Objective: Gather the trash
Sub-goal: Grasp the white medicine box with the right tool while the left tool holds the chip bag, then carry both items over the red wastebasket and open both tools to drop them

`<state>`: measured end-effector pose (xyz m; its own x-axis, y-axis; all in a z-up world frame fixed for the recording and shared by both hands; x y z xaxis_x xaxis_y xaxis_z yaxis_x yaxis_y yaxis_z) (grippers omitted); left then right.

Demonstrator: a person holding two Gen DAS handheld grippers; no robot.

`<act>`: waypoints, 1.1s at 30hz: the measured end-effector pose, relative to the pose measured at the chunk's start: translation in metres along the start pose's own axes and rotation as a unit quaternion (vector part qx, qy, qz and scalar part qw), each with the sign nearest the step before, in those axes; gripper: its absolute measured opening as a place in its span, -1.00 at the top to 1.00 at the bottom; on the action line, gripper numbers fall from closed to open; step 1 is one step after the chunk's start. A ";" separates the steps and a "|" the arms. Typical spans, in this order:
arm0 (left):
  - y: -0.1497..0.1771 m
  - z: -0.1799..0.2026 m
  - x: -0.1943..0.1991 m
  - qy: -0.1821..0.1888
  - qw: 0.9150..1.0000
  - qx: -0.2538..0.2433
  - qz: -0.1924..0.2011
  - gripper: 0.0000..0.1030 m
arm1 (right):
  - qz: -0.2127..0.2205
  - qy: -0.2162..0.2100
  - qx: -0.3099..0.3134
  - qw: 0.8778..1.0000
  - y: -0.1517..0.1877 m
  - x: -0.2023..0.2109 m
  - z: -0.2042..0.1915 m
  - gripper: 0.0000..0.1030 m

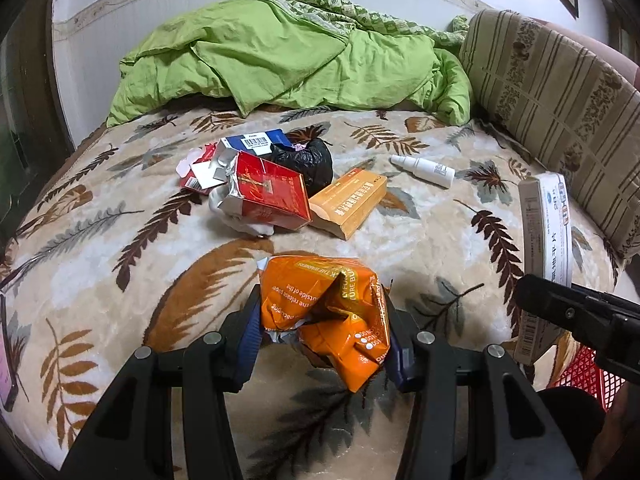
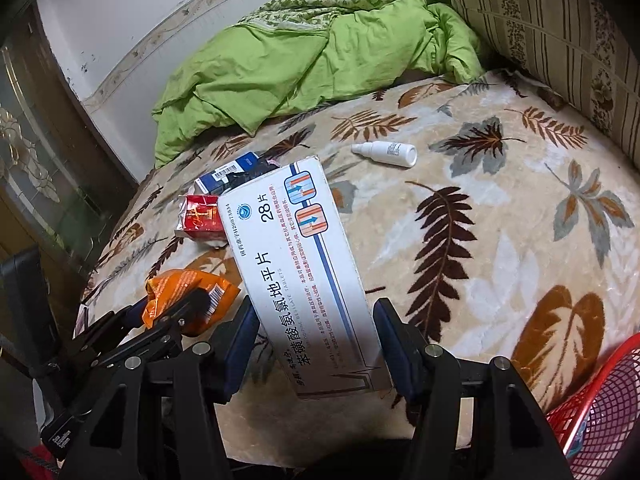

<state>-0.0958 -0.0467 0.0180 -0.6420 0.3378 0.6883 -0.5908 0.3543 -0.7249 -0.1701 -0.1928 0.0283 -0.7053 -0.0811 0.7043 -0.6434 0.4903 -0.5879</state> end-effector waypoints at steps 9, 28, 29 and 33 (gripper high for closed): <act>-0.001 -0.003 0.004 -0.007 1.000 0.002 0.000 0.03 | -0.004 0.016 0.007 1.000 0.000 -0.003 -0.002 -0.21; -0.005 0.006 0.027 0.000 1.000 -0.009 0.015 0.03 | 0.077 0.153 0.112 0.979 -0.020 0.032 -0.007 -0.21; -0.005 0.007 0.028 0.000 1.000 -0.011 0.014 0.03 | 0.076 0.154 0.116 0.978 -0.019 0.032 -0.008 -0.21; -0.006 0.012 0.032 0.001 1.000 -0.016 0.015 0.03 | 0.074 0.162 0.129 0.976 -0.013 0.034 -0.007 -0.21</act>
Point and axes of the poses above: each gripper's, at about its wrist camera, not at the fingertips, and x roughly against the way its jaws point, z to its right, y to its underside, the point moved 6 cm from there along -x, roughly the way its jaws point, and after that the axes turned 6 degrees about -x, right-handed, at the moved point
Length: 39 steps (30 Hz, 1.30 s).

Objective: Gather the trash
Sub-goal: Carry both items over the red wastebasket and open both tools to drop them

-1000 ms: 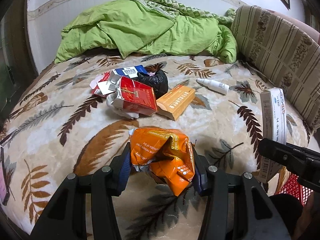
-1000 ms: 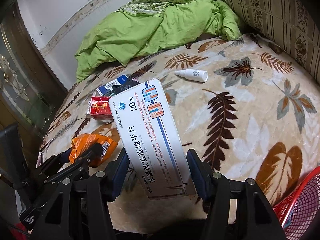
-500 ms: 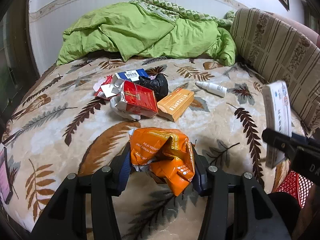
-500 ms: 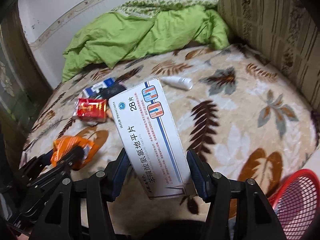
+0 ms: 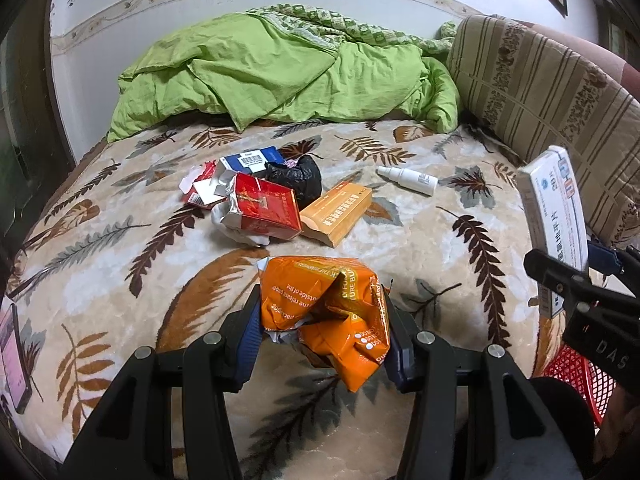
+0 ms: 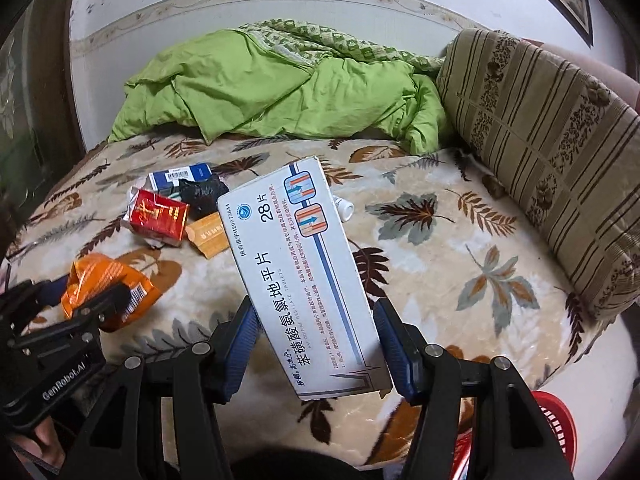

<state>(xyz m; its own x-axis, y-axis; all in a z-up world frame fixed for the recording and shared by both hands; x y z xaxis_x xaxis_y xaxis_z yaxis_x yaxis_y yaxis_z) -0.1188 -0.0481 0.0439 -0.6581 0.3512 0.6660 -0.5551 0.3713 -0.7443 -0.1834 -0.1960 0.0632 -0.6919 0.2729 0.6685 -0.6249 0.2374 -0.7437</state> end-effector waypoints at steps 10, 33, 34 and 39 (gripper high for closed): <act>-0.006 0.021 0.009 0.012 1.000 -0.022 0.006 0.03 | -0.005 0.006 -0.005 1.000 0.011 0.009 0.015 -0.21; -0.034 0.154 0.038 0.157 0.975 -0.158 0.017 0.03 | -0.023 -0.019 -0.185 0.982 0.053 0.066 0.147 -0.21; -0.034 0.170 0.039 0.182 0.969 -0.168 0.008 0.03 | -0.023 -0.013 -0.193 0.981 0.056 0.070 0.158 -0.21; -0.026 0.233 0.043 0.259 0.944 -0.204 -0.024 0.03 | -0.033 0.033 -0.251 0.967 0.086 0.100 0.219 -0.21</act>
Point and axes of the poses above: each gripper's, at about its wrist camera, not at the fingertips, and x roughly against the way its jaws point, z to its right, y to its underside, the point moved 6 cm from there along -x, roughly the way its jaws point, and after that the axes turned 6 degrees about -x, right-handed, at the moved point
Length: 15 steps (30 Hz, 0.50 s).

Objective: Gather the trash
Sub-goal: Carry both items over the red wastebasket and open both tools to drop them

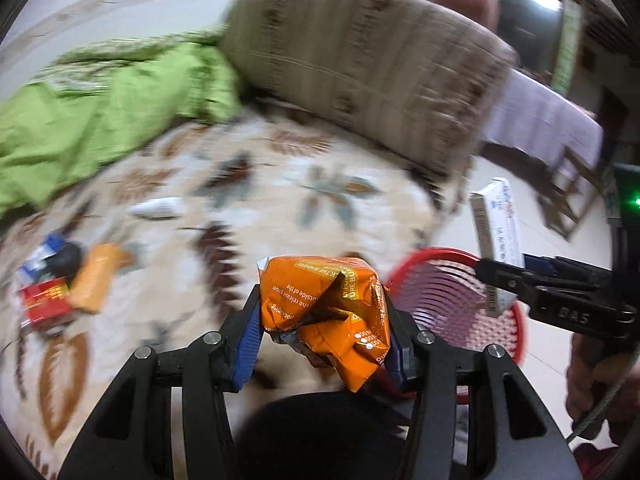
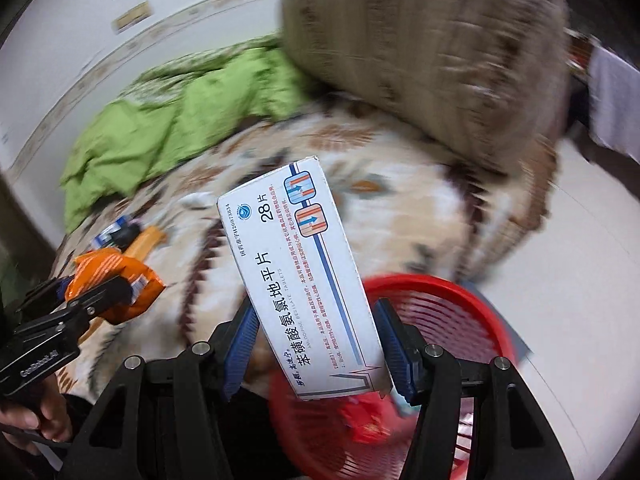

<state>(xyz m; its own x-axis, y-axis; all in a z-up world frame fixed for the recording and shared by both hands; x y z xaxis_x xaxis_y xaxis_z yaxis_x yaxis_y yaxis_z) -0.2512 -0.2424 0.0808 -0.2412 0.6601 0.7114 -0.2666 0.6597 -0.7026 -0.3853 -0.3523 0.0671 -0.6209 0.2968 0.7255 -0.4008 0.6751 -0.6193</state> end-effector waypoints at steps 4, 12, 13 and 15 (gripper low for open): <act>-0.006 0.041 -0.025 0.057 0.998 -0.018 -0.031 0.03 | -0.008 0.023 -0.032 0.999 0.004 0.008 0.037 -0.21; -0.004 0.070 -0.047 0.100 0.993 -0.015 -0.060 -0.37 | -0.027 0.022 -0.077 0.996 0.009 0.005 0.069 -0.29; -0.004 0.070 -0.047 0.102 0.993 -0.015 -0.059 -0.40 | -0.025 0.027 -0.078 0.996 0.009 0.006 0.070 -0.30; -0.004 0.065 -0.042 0.092 0.994 -0.012 -0.050 -0.41 | -0.022 0.028 -0.080 0.996 0.008 0.006 0.071 -0.30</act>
Point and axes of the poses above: each gripper's, at about its wrist camera, not at the fingertips, and x roughly against the way its jaws point, z to its right, y to its underside, the point moved 6 cm from there along -x, roughly the way its jaws point, and after that the axes turned 6 degrees about -x, right-handed, at the moved point
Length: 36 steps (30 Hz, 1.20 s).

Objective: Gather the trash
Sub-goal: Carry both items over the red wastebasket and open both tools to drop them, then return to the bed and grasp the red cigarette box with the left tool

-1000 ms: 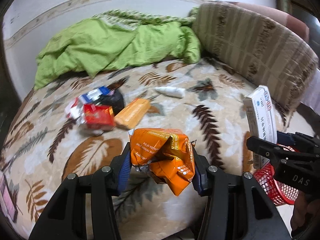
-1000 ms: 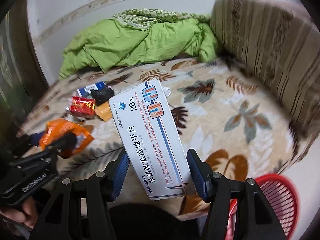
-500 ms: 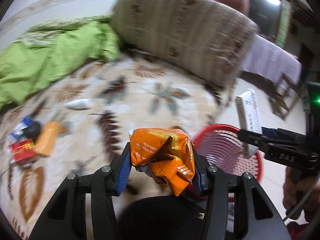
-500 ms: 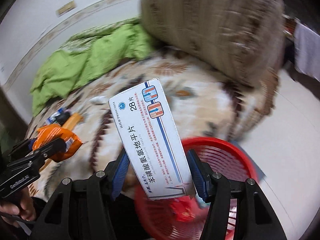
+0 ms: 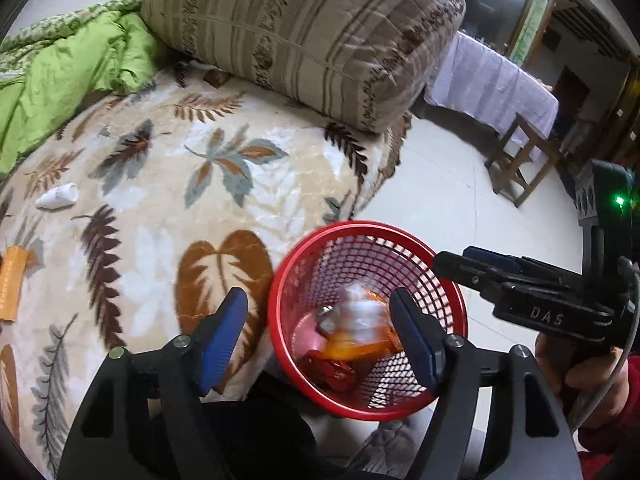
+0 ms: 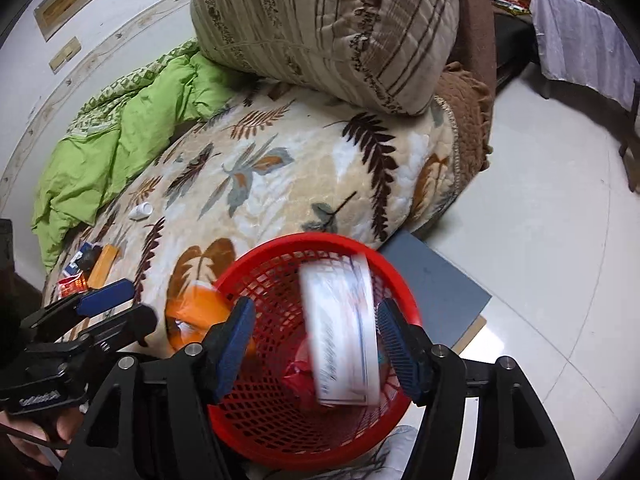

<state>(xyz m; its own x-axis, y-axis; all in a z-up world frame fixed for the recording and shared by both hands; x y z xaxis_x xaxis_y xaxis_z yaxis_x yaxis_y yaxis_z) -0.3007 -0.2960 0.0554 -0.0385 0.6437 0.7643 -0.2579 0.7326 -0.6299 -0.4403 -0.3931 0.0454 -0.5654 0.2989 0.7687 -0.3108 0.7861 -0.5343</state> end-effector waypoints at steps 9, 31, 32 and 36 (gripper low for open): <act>0.018 -0.068 0.042 -0.082 0.994 0.060 0.033 -0.41 | -0.002 -0.059 0.053 0.997 -0.008 -0.014 -0.062 -0.30; 0.100 -0.361 0.174 -0.318 0.900 0.283 0.099 -0.41 | -0.079 -0.203 0.224 0.950 0.037 -0.078 -0.287 -0.30; 0.098 -0.373 0.170 -0.320 0.898 0.286 0.096 -0.41 | -0.083 -0.205 0.227 0.948 0.040 -0.080 -0.291 -0.30; 0.097 -0.414 0.144 -0.282 0.905 0.307 0.085 -0.41 | -0.087 -0.203 0.227 0.948 0.042 -0.083 -0.293 -0.30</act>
<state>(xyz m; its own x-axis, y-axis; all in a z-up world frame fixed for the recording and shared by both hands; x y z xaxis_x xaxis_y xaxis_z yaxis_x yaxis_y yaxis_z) 0.0686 -0.0406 0.0469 -0.5703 0.3928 0.7214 -0.6829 0.2614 -0.6822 -0.1829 -0.2265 0.0617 -0.6939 -0.1202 0.7099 -0.6719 0.4626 -0.5784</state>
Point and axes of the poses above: each gripper's, at about its wrist camera, not at the fingertips, and x roughly against the way its jaws point, z to its right, y to its underside, the point moved 6 cm from there along -x, roughly the way its jaws point, and after that the axes turned 6 degrees about -x, right-handed, at the moved point
